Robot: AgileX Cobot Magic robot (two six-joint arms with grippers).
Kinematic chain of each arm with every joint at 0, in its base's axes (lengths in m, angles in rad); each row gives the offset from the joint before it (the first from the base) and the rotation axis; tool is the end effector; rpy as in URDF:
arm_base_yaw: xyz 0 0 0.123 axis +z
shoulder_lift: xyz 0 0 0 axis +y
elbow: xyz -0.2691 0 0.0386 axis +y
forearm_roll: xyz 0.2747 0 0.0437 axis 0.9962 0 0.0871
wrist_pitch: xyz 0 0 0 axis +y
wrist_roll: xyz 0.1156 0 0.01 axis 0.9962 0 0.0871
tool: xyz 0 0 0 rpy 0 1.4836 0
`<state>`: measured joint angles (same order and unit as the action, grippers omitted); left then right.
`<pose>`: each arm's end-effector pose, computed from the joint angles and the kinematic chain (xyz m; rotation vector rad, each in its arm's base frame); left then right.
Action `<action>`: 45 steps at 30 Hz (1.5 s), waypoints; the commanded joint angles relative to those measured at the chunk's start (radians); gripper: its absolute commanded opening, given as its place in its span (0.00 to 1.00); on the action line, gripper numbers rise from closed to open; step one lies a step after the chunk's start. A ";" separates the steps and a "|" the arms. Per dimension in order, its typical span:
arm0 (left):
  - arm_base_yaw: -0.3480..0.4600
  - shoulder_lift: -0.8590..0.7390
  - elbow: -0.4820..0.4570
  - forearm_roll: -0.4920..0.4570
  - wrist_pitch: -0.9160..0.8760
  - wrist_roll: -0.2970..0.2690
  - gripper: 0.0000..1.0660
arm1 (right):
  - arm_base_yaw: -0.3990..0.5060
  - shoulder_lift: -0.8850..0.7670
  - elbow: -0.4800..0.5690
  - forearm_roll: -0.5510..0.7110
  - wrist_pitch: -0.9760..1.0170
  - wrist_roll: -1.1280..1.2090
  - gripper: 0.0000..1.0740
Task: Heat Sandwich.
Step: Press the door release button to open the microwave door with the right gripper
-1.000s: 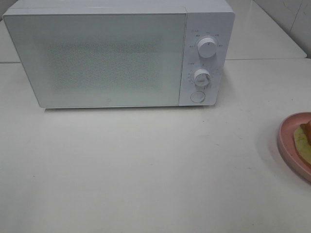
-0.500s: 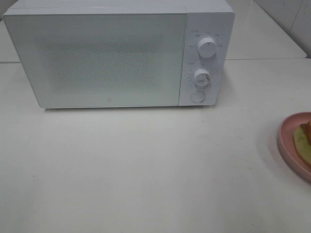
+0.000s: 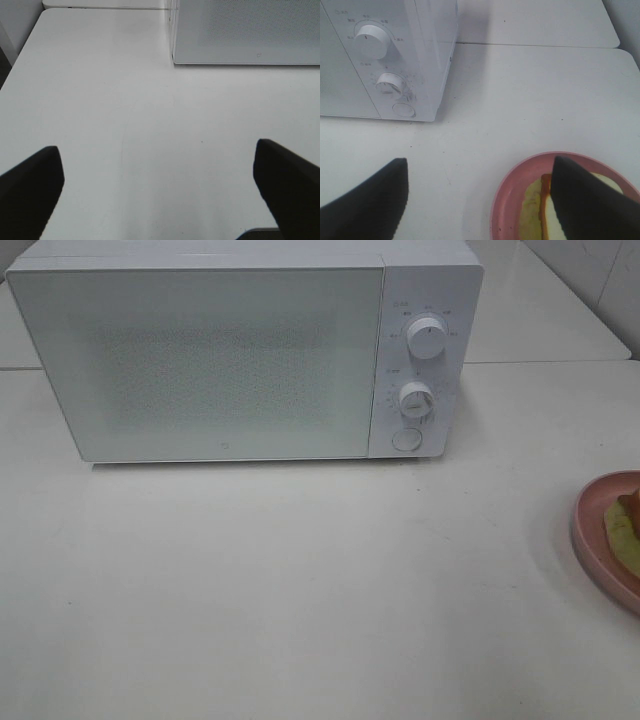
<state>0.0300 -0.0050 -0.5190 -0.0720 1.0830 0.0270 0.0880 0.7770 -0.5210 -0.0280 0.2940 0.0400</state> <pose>0.0500 -0.0059 0.2829 0.0023 2.0409 -0.0504 0.2150 0.0180 0.2600 -0.0709 2.0327 0.0554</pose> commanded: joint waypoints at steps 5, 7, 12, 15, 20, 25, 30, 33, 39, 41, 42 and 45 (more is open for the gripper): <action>0.005 -0.004 0.002 0.000 -0.014 -0.001 0.92 | -0.008 0.129 -0.012 -0.001 -0.171 0.006 0.70; 0.005 -0.004 0.002 0.000 -0.014 -0.001 0.92 | -0.008 0.144 -0.012 -0.001 -0.190 0.006 0.70; 0.005 -0.004 0.002 0.000 -0.014 -0.001 0.92 | -0.008 0.224 -0.012 -0.001 -0.280 0.006 0.70; 0.005 -0.004 0.002 0.000 -0.014 -0.001 0.92 | -0.008 0.281 -0.012 -0.001 -0.343 0.007 0.70; 0.005 -0.004 0.002 0.000 -0.014 -0.001 0.92 | -0.008 0.327 -0.012 -0.001 -0.410 0.016 0.70; 0.005 -0.004 0.002 0.000 -0.014 -0.001 0.92 | -0.008 0.384 -0.012 -0.001 -0.482 0.026 0.70; 0.005 -0.004 0.002 0.000 -0.014 -0.001 0.92 | -0.008 0.460 -0.012 -0.001 -0.552 0.032 0.70; 0.005 -0.004 0.002 0.000 -0.014 -0.001 0.92 | -0.008 0.523 -0.011 -0.001 -0.611 0.032 0.70; 0.005 -0.004 0.002 0.000 -0.014 -0.001 0.92 | 0.003 0.596 0.088 0.010 -0.888 0.005 0.70; 0.005 -0.004 0.002 0.000 -0.014 -0.001 0.92 | 0.017 0.601 0.106 0.028 -0.927 -0.005 0.70; 0.005 -0.004 0.002 0.000 -0.014 -0.001 0.92 | 0.035 0.606 0.128 0.061 -0.978 -0.025 0.70; 0.005 -0.004 0.002 0.000 -0.014 -0.001 0.92 | 0.106 0.612 0.182 0.165 -1.101 -0.121 0.70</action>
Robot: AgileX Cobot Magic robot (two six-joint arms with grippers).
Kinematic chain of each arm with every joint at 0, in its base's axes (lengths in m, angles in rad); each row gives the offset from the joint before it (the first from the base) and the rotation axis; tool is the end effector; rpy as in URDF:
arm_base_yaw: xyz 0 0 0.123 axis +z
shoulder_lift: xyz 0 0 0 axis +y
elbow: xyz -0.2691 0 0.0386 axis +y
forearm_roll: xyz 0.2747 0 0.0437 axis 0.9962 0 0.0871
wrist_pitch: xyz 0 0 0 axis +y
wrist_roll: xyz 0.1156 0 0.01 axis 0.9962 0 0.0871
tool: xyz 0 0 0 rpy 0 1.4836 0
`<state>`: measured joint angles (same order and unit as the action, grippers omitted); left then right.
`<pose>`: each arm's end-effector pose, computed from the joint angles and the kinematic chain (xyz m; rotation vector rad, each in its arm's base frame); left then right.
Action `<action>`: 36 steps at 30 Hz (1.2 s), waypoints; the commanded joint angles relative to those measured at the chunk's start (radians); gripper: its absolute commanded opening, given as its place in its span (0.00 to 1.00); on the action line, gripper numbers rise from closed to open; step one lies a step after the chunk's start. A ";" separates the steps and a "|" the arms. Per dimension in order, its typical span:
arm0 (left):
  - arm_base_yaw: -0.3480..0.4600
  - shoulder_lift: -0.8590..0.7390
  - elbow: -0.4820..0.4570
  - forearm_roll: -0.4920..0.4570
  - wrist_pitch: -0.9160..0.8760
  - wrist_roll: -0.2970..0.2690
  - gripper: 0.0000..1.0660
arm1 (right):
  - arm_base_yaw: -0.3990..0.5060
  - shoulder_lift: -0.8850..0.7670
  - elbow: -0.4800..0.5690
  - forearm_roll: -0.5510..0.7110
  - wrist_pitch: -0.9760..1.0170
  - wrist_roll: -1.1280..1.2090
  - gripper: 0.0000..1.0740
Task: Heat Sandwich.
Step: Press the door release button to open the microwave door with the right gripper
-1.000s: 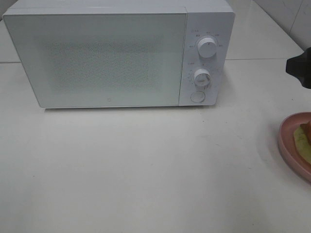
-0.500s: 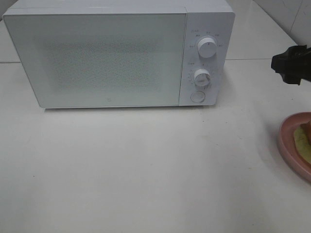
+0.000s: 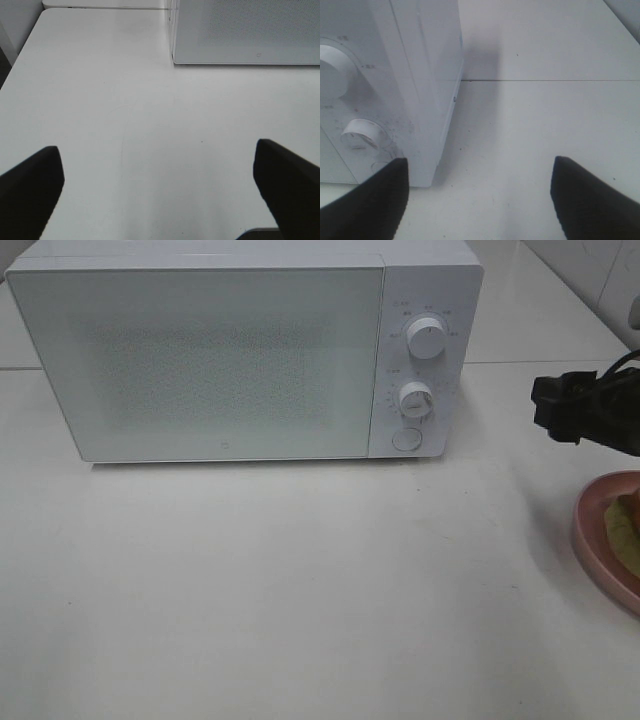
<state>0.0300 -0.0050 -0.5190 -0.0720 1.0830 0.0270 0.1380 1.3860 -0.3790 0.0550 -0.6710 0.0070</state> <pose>0.0500 -0.0059 0.2829 0.0023 2.0409 -0.0504 0.2824 0.0352 0.1570 -0.0559 1.8205 0.1019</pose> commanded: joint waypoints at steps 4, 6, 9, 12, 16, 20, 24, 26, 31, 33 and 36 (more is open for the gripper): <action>0.005 -0.004 0.002 0.000 -0.014 0.000 0.92 | 0.131 0.017 0.079 0.202 -0.234 -0.198 0.70; 0.005 -0.004 0.002 0.000 -0.014 0.000 0.92 | 0.210 0.046 0.094 0.318 -0.288 -0.267 0.70; 0.005 -0.004 0.002 0.000 -0.014 0.000 0.92 | 0.284 0.083 0.096 0.398 -0.323 -0.303 0.70; 0.005 -0.004 0.002 0.000 -0.014 -0.001 0.92 | 0.364 0.122 0.096 0.473 -0.368 -0.317 0.70; 0.005 -0.004 0.002 0.000 -0.014 -0.001 0.92 | 0.470 0.183 0.096 0.588 -0.442 -0.317 0.70; 0.005 -0.004 0.002 0.000 -0.014 -0.001 0.92 | 0.562 0.241 0.095 0.692 -0.496 -0.316 0.70; 0.005 -0.004 0.002 0.000 -0.014 -0.001 0.92 | 0.642 0.288 0.095 0.772 -0.525 -0.304 0.70; 0.005 -0.004 0.002 0.000 -0.014 -0.001 0.92 | 0.674 0.304 0.095 0.797 -0.532 -0.301 0.70; 0.005 -0.004 0.002 0.000 -0.014 -0.001 0.92 | 0.725 0.331 0.095 0.822 -0.542 -0.269 0.70; 0.005 -0.004 0.002 0.000 -0.014 -0.001 0.92 | 0.725 0.331 0.095 0.822 -0.542 -0.264 0.70; 0.005 -0.004 0.002 0.000 -0.014 -0.001 0.92 | 0.725 0.331 0.095 0.821 -0.542 -0.232 0.70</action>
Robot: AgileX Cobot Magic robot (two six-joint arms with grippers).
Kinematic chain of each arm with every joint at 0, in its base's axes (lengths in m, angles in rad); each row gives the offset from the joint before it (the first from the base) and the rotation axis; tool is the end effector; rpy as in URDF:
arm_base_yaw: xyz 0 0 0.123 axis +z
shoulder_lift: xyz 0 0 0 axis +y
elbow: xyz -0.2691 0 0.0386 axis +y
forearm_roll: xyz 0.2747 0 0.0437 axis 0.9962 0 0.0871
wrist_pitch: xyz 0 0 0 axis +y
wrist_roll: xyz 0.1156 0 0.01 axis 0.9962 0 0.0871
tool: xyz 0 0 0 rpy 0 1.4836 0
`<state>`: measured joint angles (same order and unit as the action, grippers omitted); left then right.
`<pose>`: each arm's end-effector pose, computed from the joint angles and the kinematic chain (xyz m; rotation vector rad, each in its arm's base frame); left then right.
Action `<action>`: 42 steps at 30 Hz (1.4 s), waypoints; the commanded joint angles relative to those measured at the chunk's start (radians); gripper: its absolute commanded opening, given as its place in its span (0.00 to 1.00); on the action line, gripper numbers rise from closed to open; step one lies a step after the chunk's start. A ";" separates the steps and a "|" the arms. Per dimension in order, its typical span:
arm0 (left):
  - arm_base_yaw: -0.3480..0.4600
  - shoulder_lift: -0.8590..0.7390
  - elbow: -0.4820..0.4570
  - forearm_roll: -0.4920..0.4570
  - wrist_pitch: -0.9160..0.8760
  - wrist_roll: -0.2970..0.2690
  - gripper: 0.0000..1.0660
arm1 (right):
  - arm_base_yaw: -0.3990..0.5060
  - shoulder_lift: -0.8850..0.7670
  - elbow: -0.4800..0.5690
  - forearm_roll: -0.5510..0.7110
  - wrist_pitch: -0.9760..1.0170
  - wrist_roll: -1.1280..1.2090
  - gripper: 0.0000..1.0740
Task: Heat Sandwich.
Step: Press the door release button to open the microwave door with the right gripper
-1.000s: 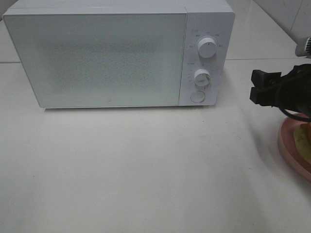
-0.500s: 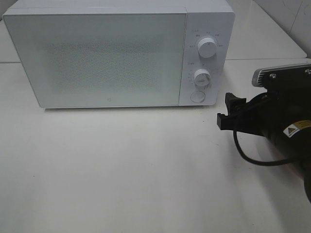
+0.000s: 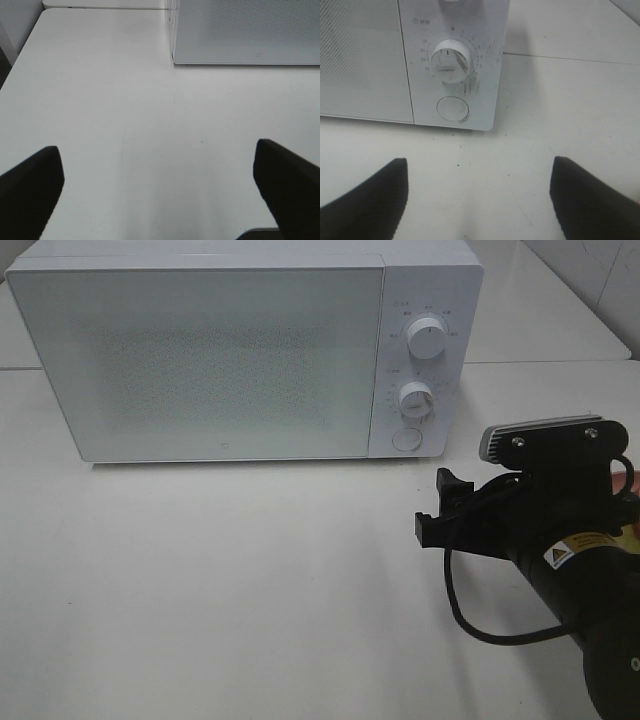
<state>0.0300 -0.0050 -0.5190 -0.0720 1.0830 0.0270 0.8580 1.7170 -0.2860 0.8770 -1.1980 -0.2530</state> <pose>0.0500 -0.0059 0.2829 0.0023 2.0409 -0.0504 0.2170 0.1241 0.0919 -0.0970 1.7910 -0.0294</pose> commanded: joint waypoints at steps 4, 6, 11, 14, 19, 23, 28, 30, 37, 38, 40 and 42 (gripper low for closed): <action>0.005 -0.004 0.002 0.000 -0.014 -0.001 0.92 | 0.005 0.000 0.002 -0.001 -0.016 0.085 0.70; 0.005 -0.004 0.002 0.000 -0.014 -0.001 0.92 | 0.005 0.000 0.002 -0.001 -0.016 0.103 0.70; 0.005 -0.004 0.002 0.000 -0.014 -0.001 0.92 | 0.005 0.000 0.002 -0.001 -0.017 0.234 0.70; 0.005 -0.004 0.002 0.000 -0.014 -0.001 0.92 | 0.005 0.000 0.002 -0.001 -0.017 0.400 0.70; 0.005 -0.004 0.002 0.000 -0.014 -0.001 0.92 | 0.005 0.000 0.002 -0.001 -0.013 0.587 0.70; 0.005 -0.004 0.002 0.000 -0.014 -0.001 0.92 | 0.005 0.000 0.002 -0.001 -0.016 0.873 0.69; 0.005 -0.004 0.002 0.000 -0.014 -0.001 0.92 | 0.005 0.000 0.002 -0.001 -0.009 1.082 0.66; 0.005 -0.004 0.002 0.000 -0.014 -0.001 0.92 | 0.005 0.000 0.002 -0.001 -0.008 1.222 0.61; 0.005 -0.004 0.002 0.000 -0.014 -0.001 0.92 | 0.005 0.000 0.002 -0.001 -0.008 1.527 0.47; 0.005 -0.004 0.002 0.000 -0.014 -0.001 0.92 | 0.005 0.000 0.002 -0.001 -0.008 1.527 0.47; 0.005 -0.004 0.002 0.000 -0.014 -0.001 0.92 | 0.005 0.000 0.002 -0.001 -0.008 1.609 0.37; 0.005 -0.004 0.002 0.000 -0.014 -0.001 0.92 | 0.005 0.000 0.002 -0.001 -0.005 1.616 0.29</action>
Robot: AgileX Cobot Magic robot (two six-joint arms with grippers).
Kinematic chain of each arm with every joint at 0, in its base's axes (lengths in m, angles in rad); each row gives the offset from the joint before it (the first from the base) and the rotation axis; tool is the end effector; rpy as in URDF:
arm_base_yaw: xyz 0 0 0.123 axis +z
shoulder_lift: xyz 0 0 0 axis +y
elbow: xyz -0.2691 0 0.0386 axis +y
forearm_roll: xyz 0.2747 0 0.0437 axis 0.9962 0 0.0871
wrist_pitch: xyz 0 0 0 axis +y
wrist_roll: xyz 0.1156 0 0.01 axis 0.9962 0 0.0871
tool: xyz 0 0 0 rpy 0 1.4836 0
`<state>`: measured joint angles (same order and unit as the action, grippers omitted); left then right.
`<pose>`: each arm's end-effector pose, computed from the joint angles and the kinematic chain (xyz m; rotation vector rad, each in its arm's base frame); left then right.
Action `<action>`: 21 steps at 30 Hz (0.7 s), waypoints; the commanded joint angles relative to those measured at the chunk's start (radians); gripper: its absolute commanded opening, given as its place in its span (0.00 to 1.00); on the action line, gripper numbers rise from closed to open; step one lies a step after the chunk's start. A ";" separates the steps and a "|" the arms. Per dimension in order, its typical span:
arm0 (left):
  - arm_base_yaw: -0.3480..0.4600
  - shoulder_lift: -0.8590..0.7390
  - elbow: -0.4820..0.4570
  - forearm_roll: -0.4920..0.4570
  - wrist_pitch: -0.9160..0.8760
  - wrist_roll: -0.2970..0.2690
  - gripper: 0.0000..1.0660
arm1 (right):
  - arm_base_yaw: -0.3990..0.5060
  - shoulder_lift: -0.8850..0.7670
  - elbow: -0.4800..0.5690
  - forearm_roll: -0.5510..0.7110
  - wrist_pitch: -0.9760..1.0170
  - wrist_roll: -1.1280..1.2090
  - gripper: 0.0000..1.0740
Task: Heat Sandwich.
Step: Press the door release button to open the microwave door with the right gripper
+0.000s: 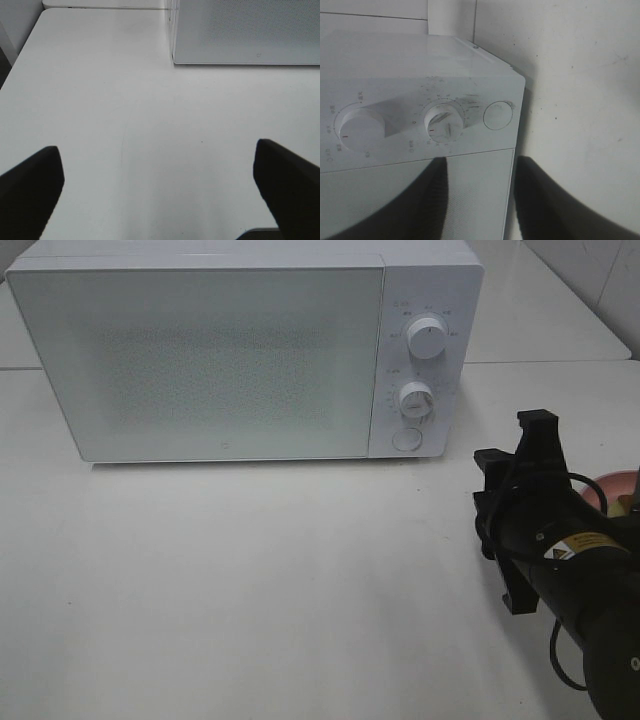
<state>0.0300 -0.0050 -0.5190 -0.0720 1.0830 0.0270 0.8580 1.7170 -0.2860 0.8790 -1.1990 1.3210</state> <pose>0.0500 -0.0059 0.2829 0.0023 2.0409 -0.0504 0.2170 0.1238 0.0920 1.2936 1.4338 1.0698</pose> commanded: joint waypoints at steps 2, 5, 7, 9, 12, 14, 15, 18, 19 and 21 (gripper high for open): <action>0.005 -0.004 0.002 0.000 -0.014 -0.001 0.92 | 0.005 0.000 0.002 -0.003 0.003 0.042 0.20; 0.005 -0.004 0.002 0.000 -0.014 -0.001 0.92 | 0.005 0.000 0.002 -0.003 0.034 0.042 0.07; 0.005 -0.004 0.002 0.000 -0.014 -0.001 0.92 | 0.005 0.000 0.002 -0.006 0.046 0.042 0.00; 0.005 -0.004 0.002 0.000 -0.014 -0.001 0.92 | 0.001 0.000 0.002 -0.011 0.048 0.042 0.00; 0.005 -0.004 0.002 0.000 -0.014 -0.001 0.92 | 0.001 0.001 0.002 -0.012 0.048 0.042 0.00; 0.005 -0.004 0.002 0.000 -0.014 -0.001 0.92 | -0.009 0.005 0.002 -0.022 0.048 0.042 0.00; 0.005 -0.004 0.002 0.000 -0.014 -0.001 0.92 | -0.021 0.016 0.002 -0.036 0.048 0.042 0.00; 0.005 -0.004 0.002 0.000 -0.014 0.000 0.92 | -0.036 0.031 0.002 -0.055 0.049 0.042 0.00; 0.005 -0.004 0.002 0.000 -0.014 -0.001 0.92 | -0.047 0.043 0.002 -0.069 0.047 0.056 0.00; 0.005 -0.004 0.002 0.000 -0.014 -0.001 0.92 | -0.051 0.051 0.001 -0.074 0.047 0.068 0.00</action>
<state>0.0300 -0.0050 -0.5190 -0.0720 1.0830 0.0270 0.8180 1.7600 -0.2860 0.8320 -1.1500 1.3730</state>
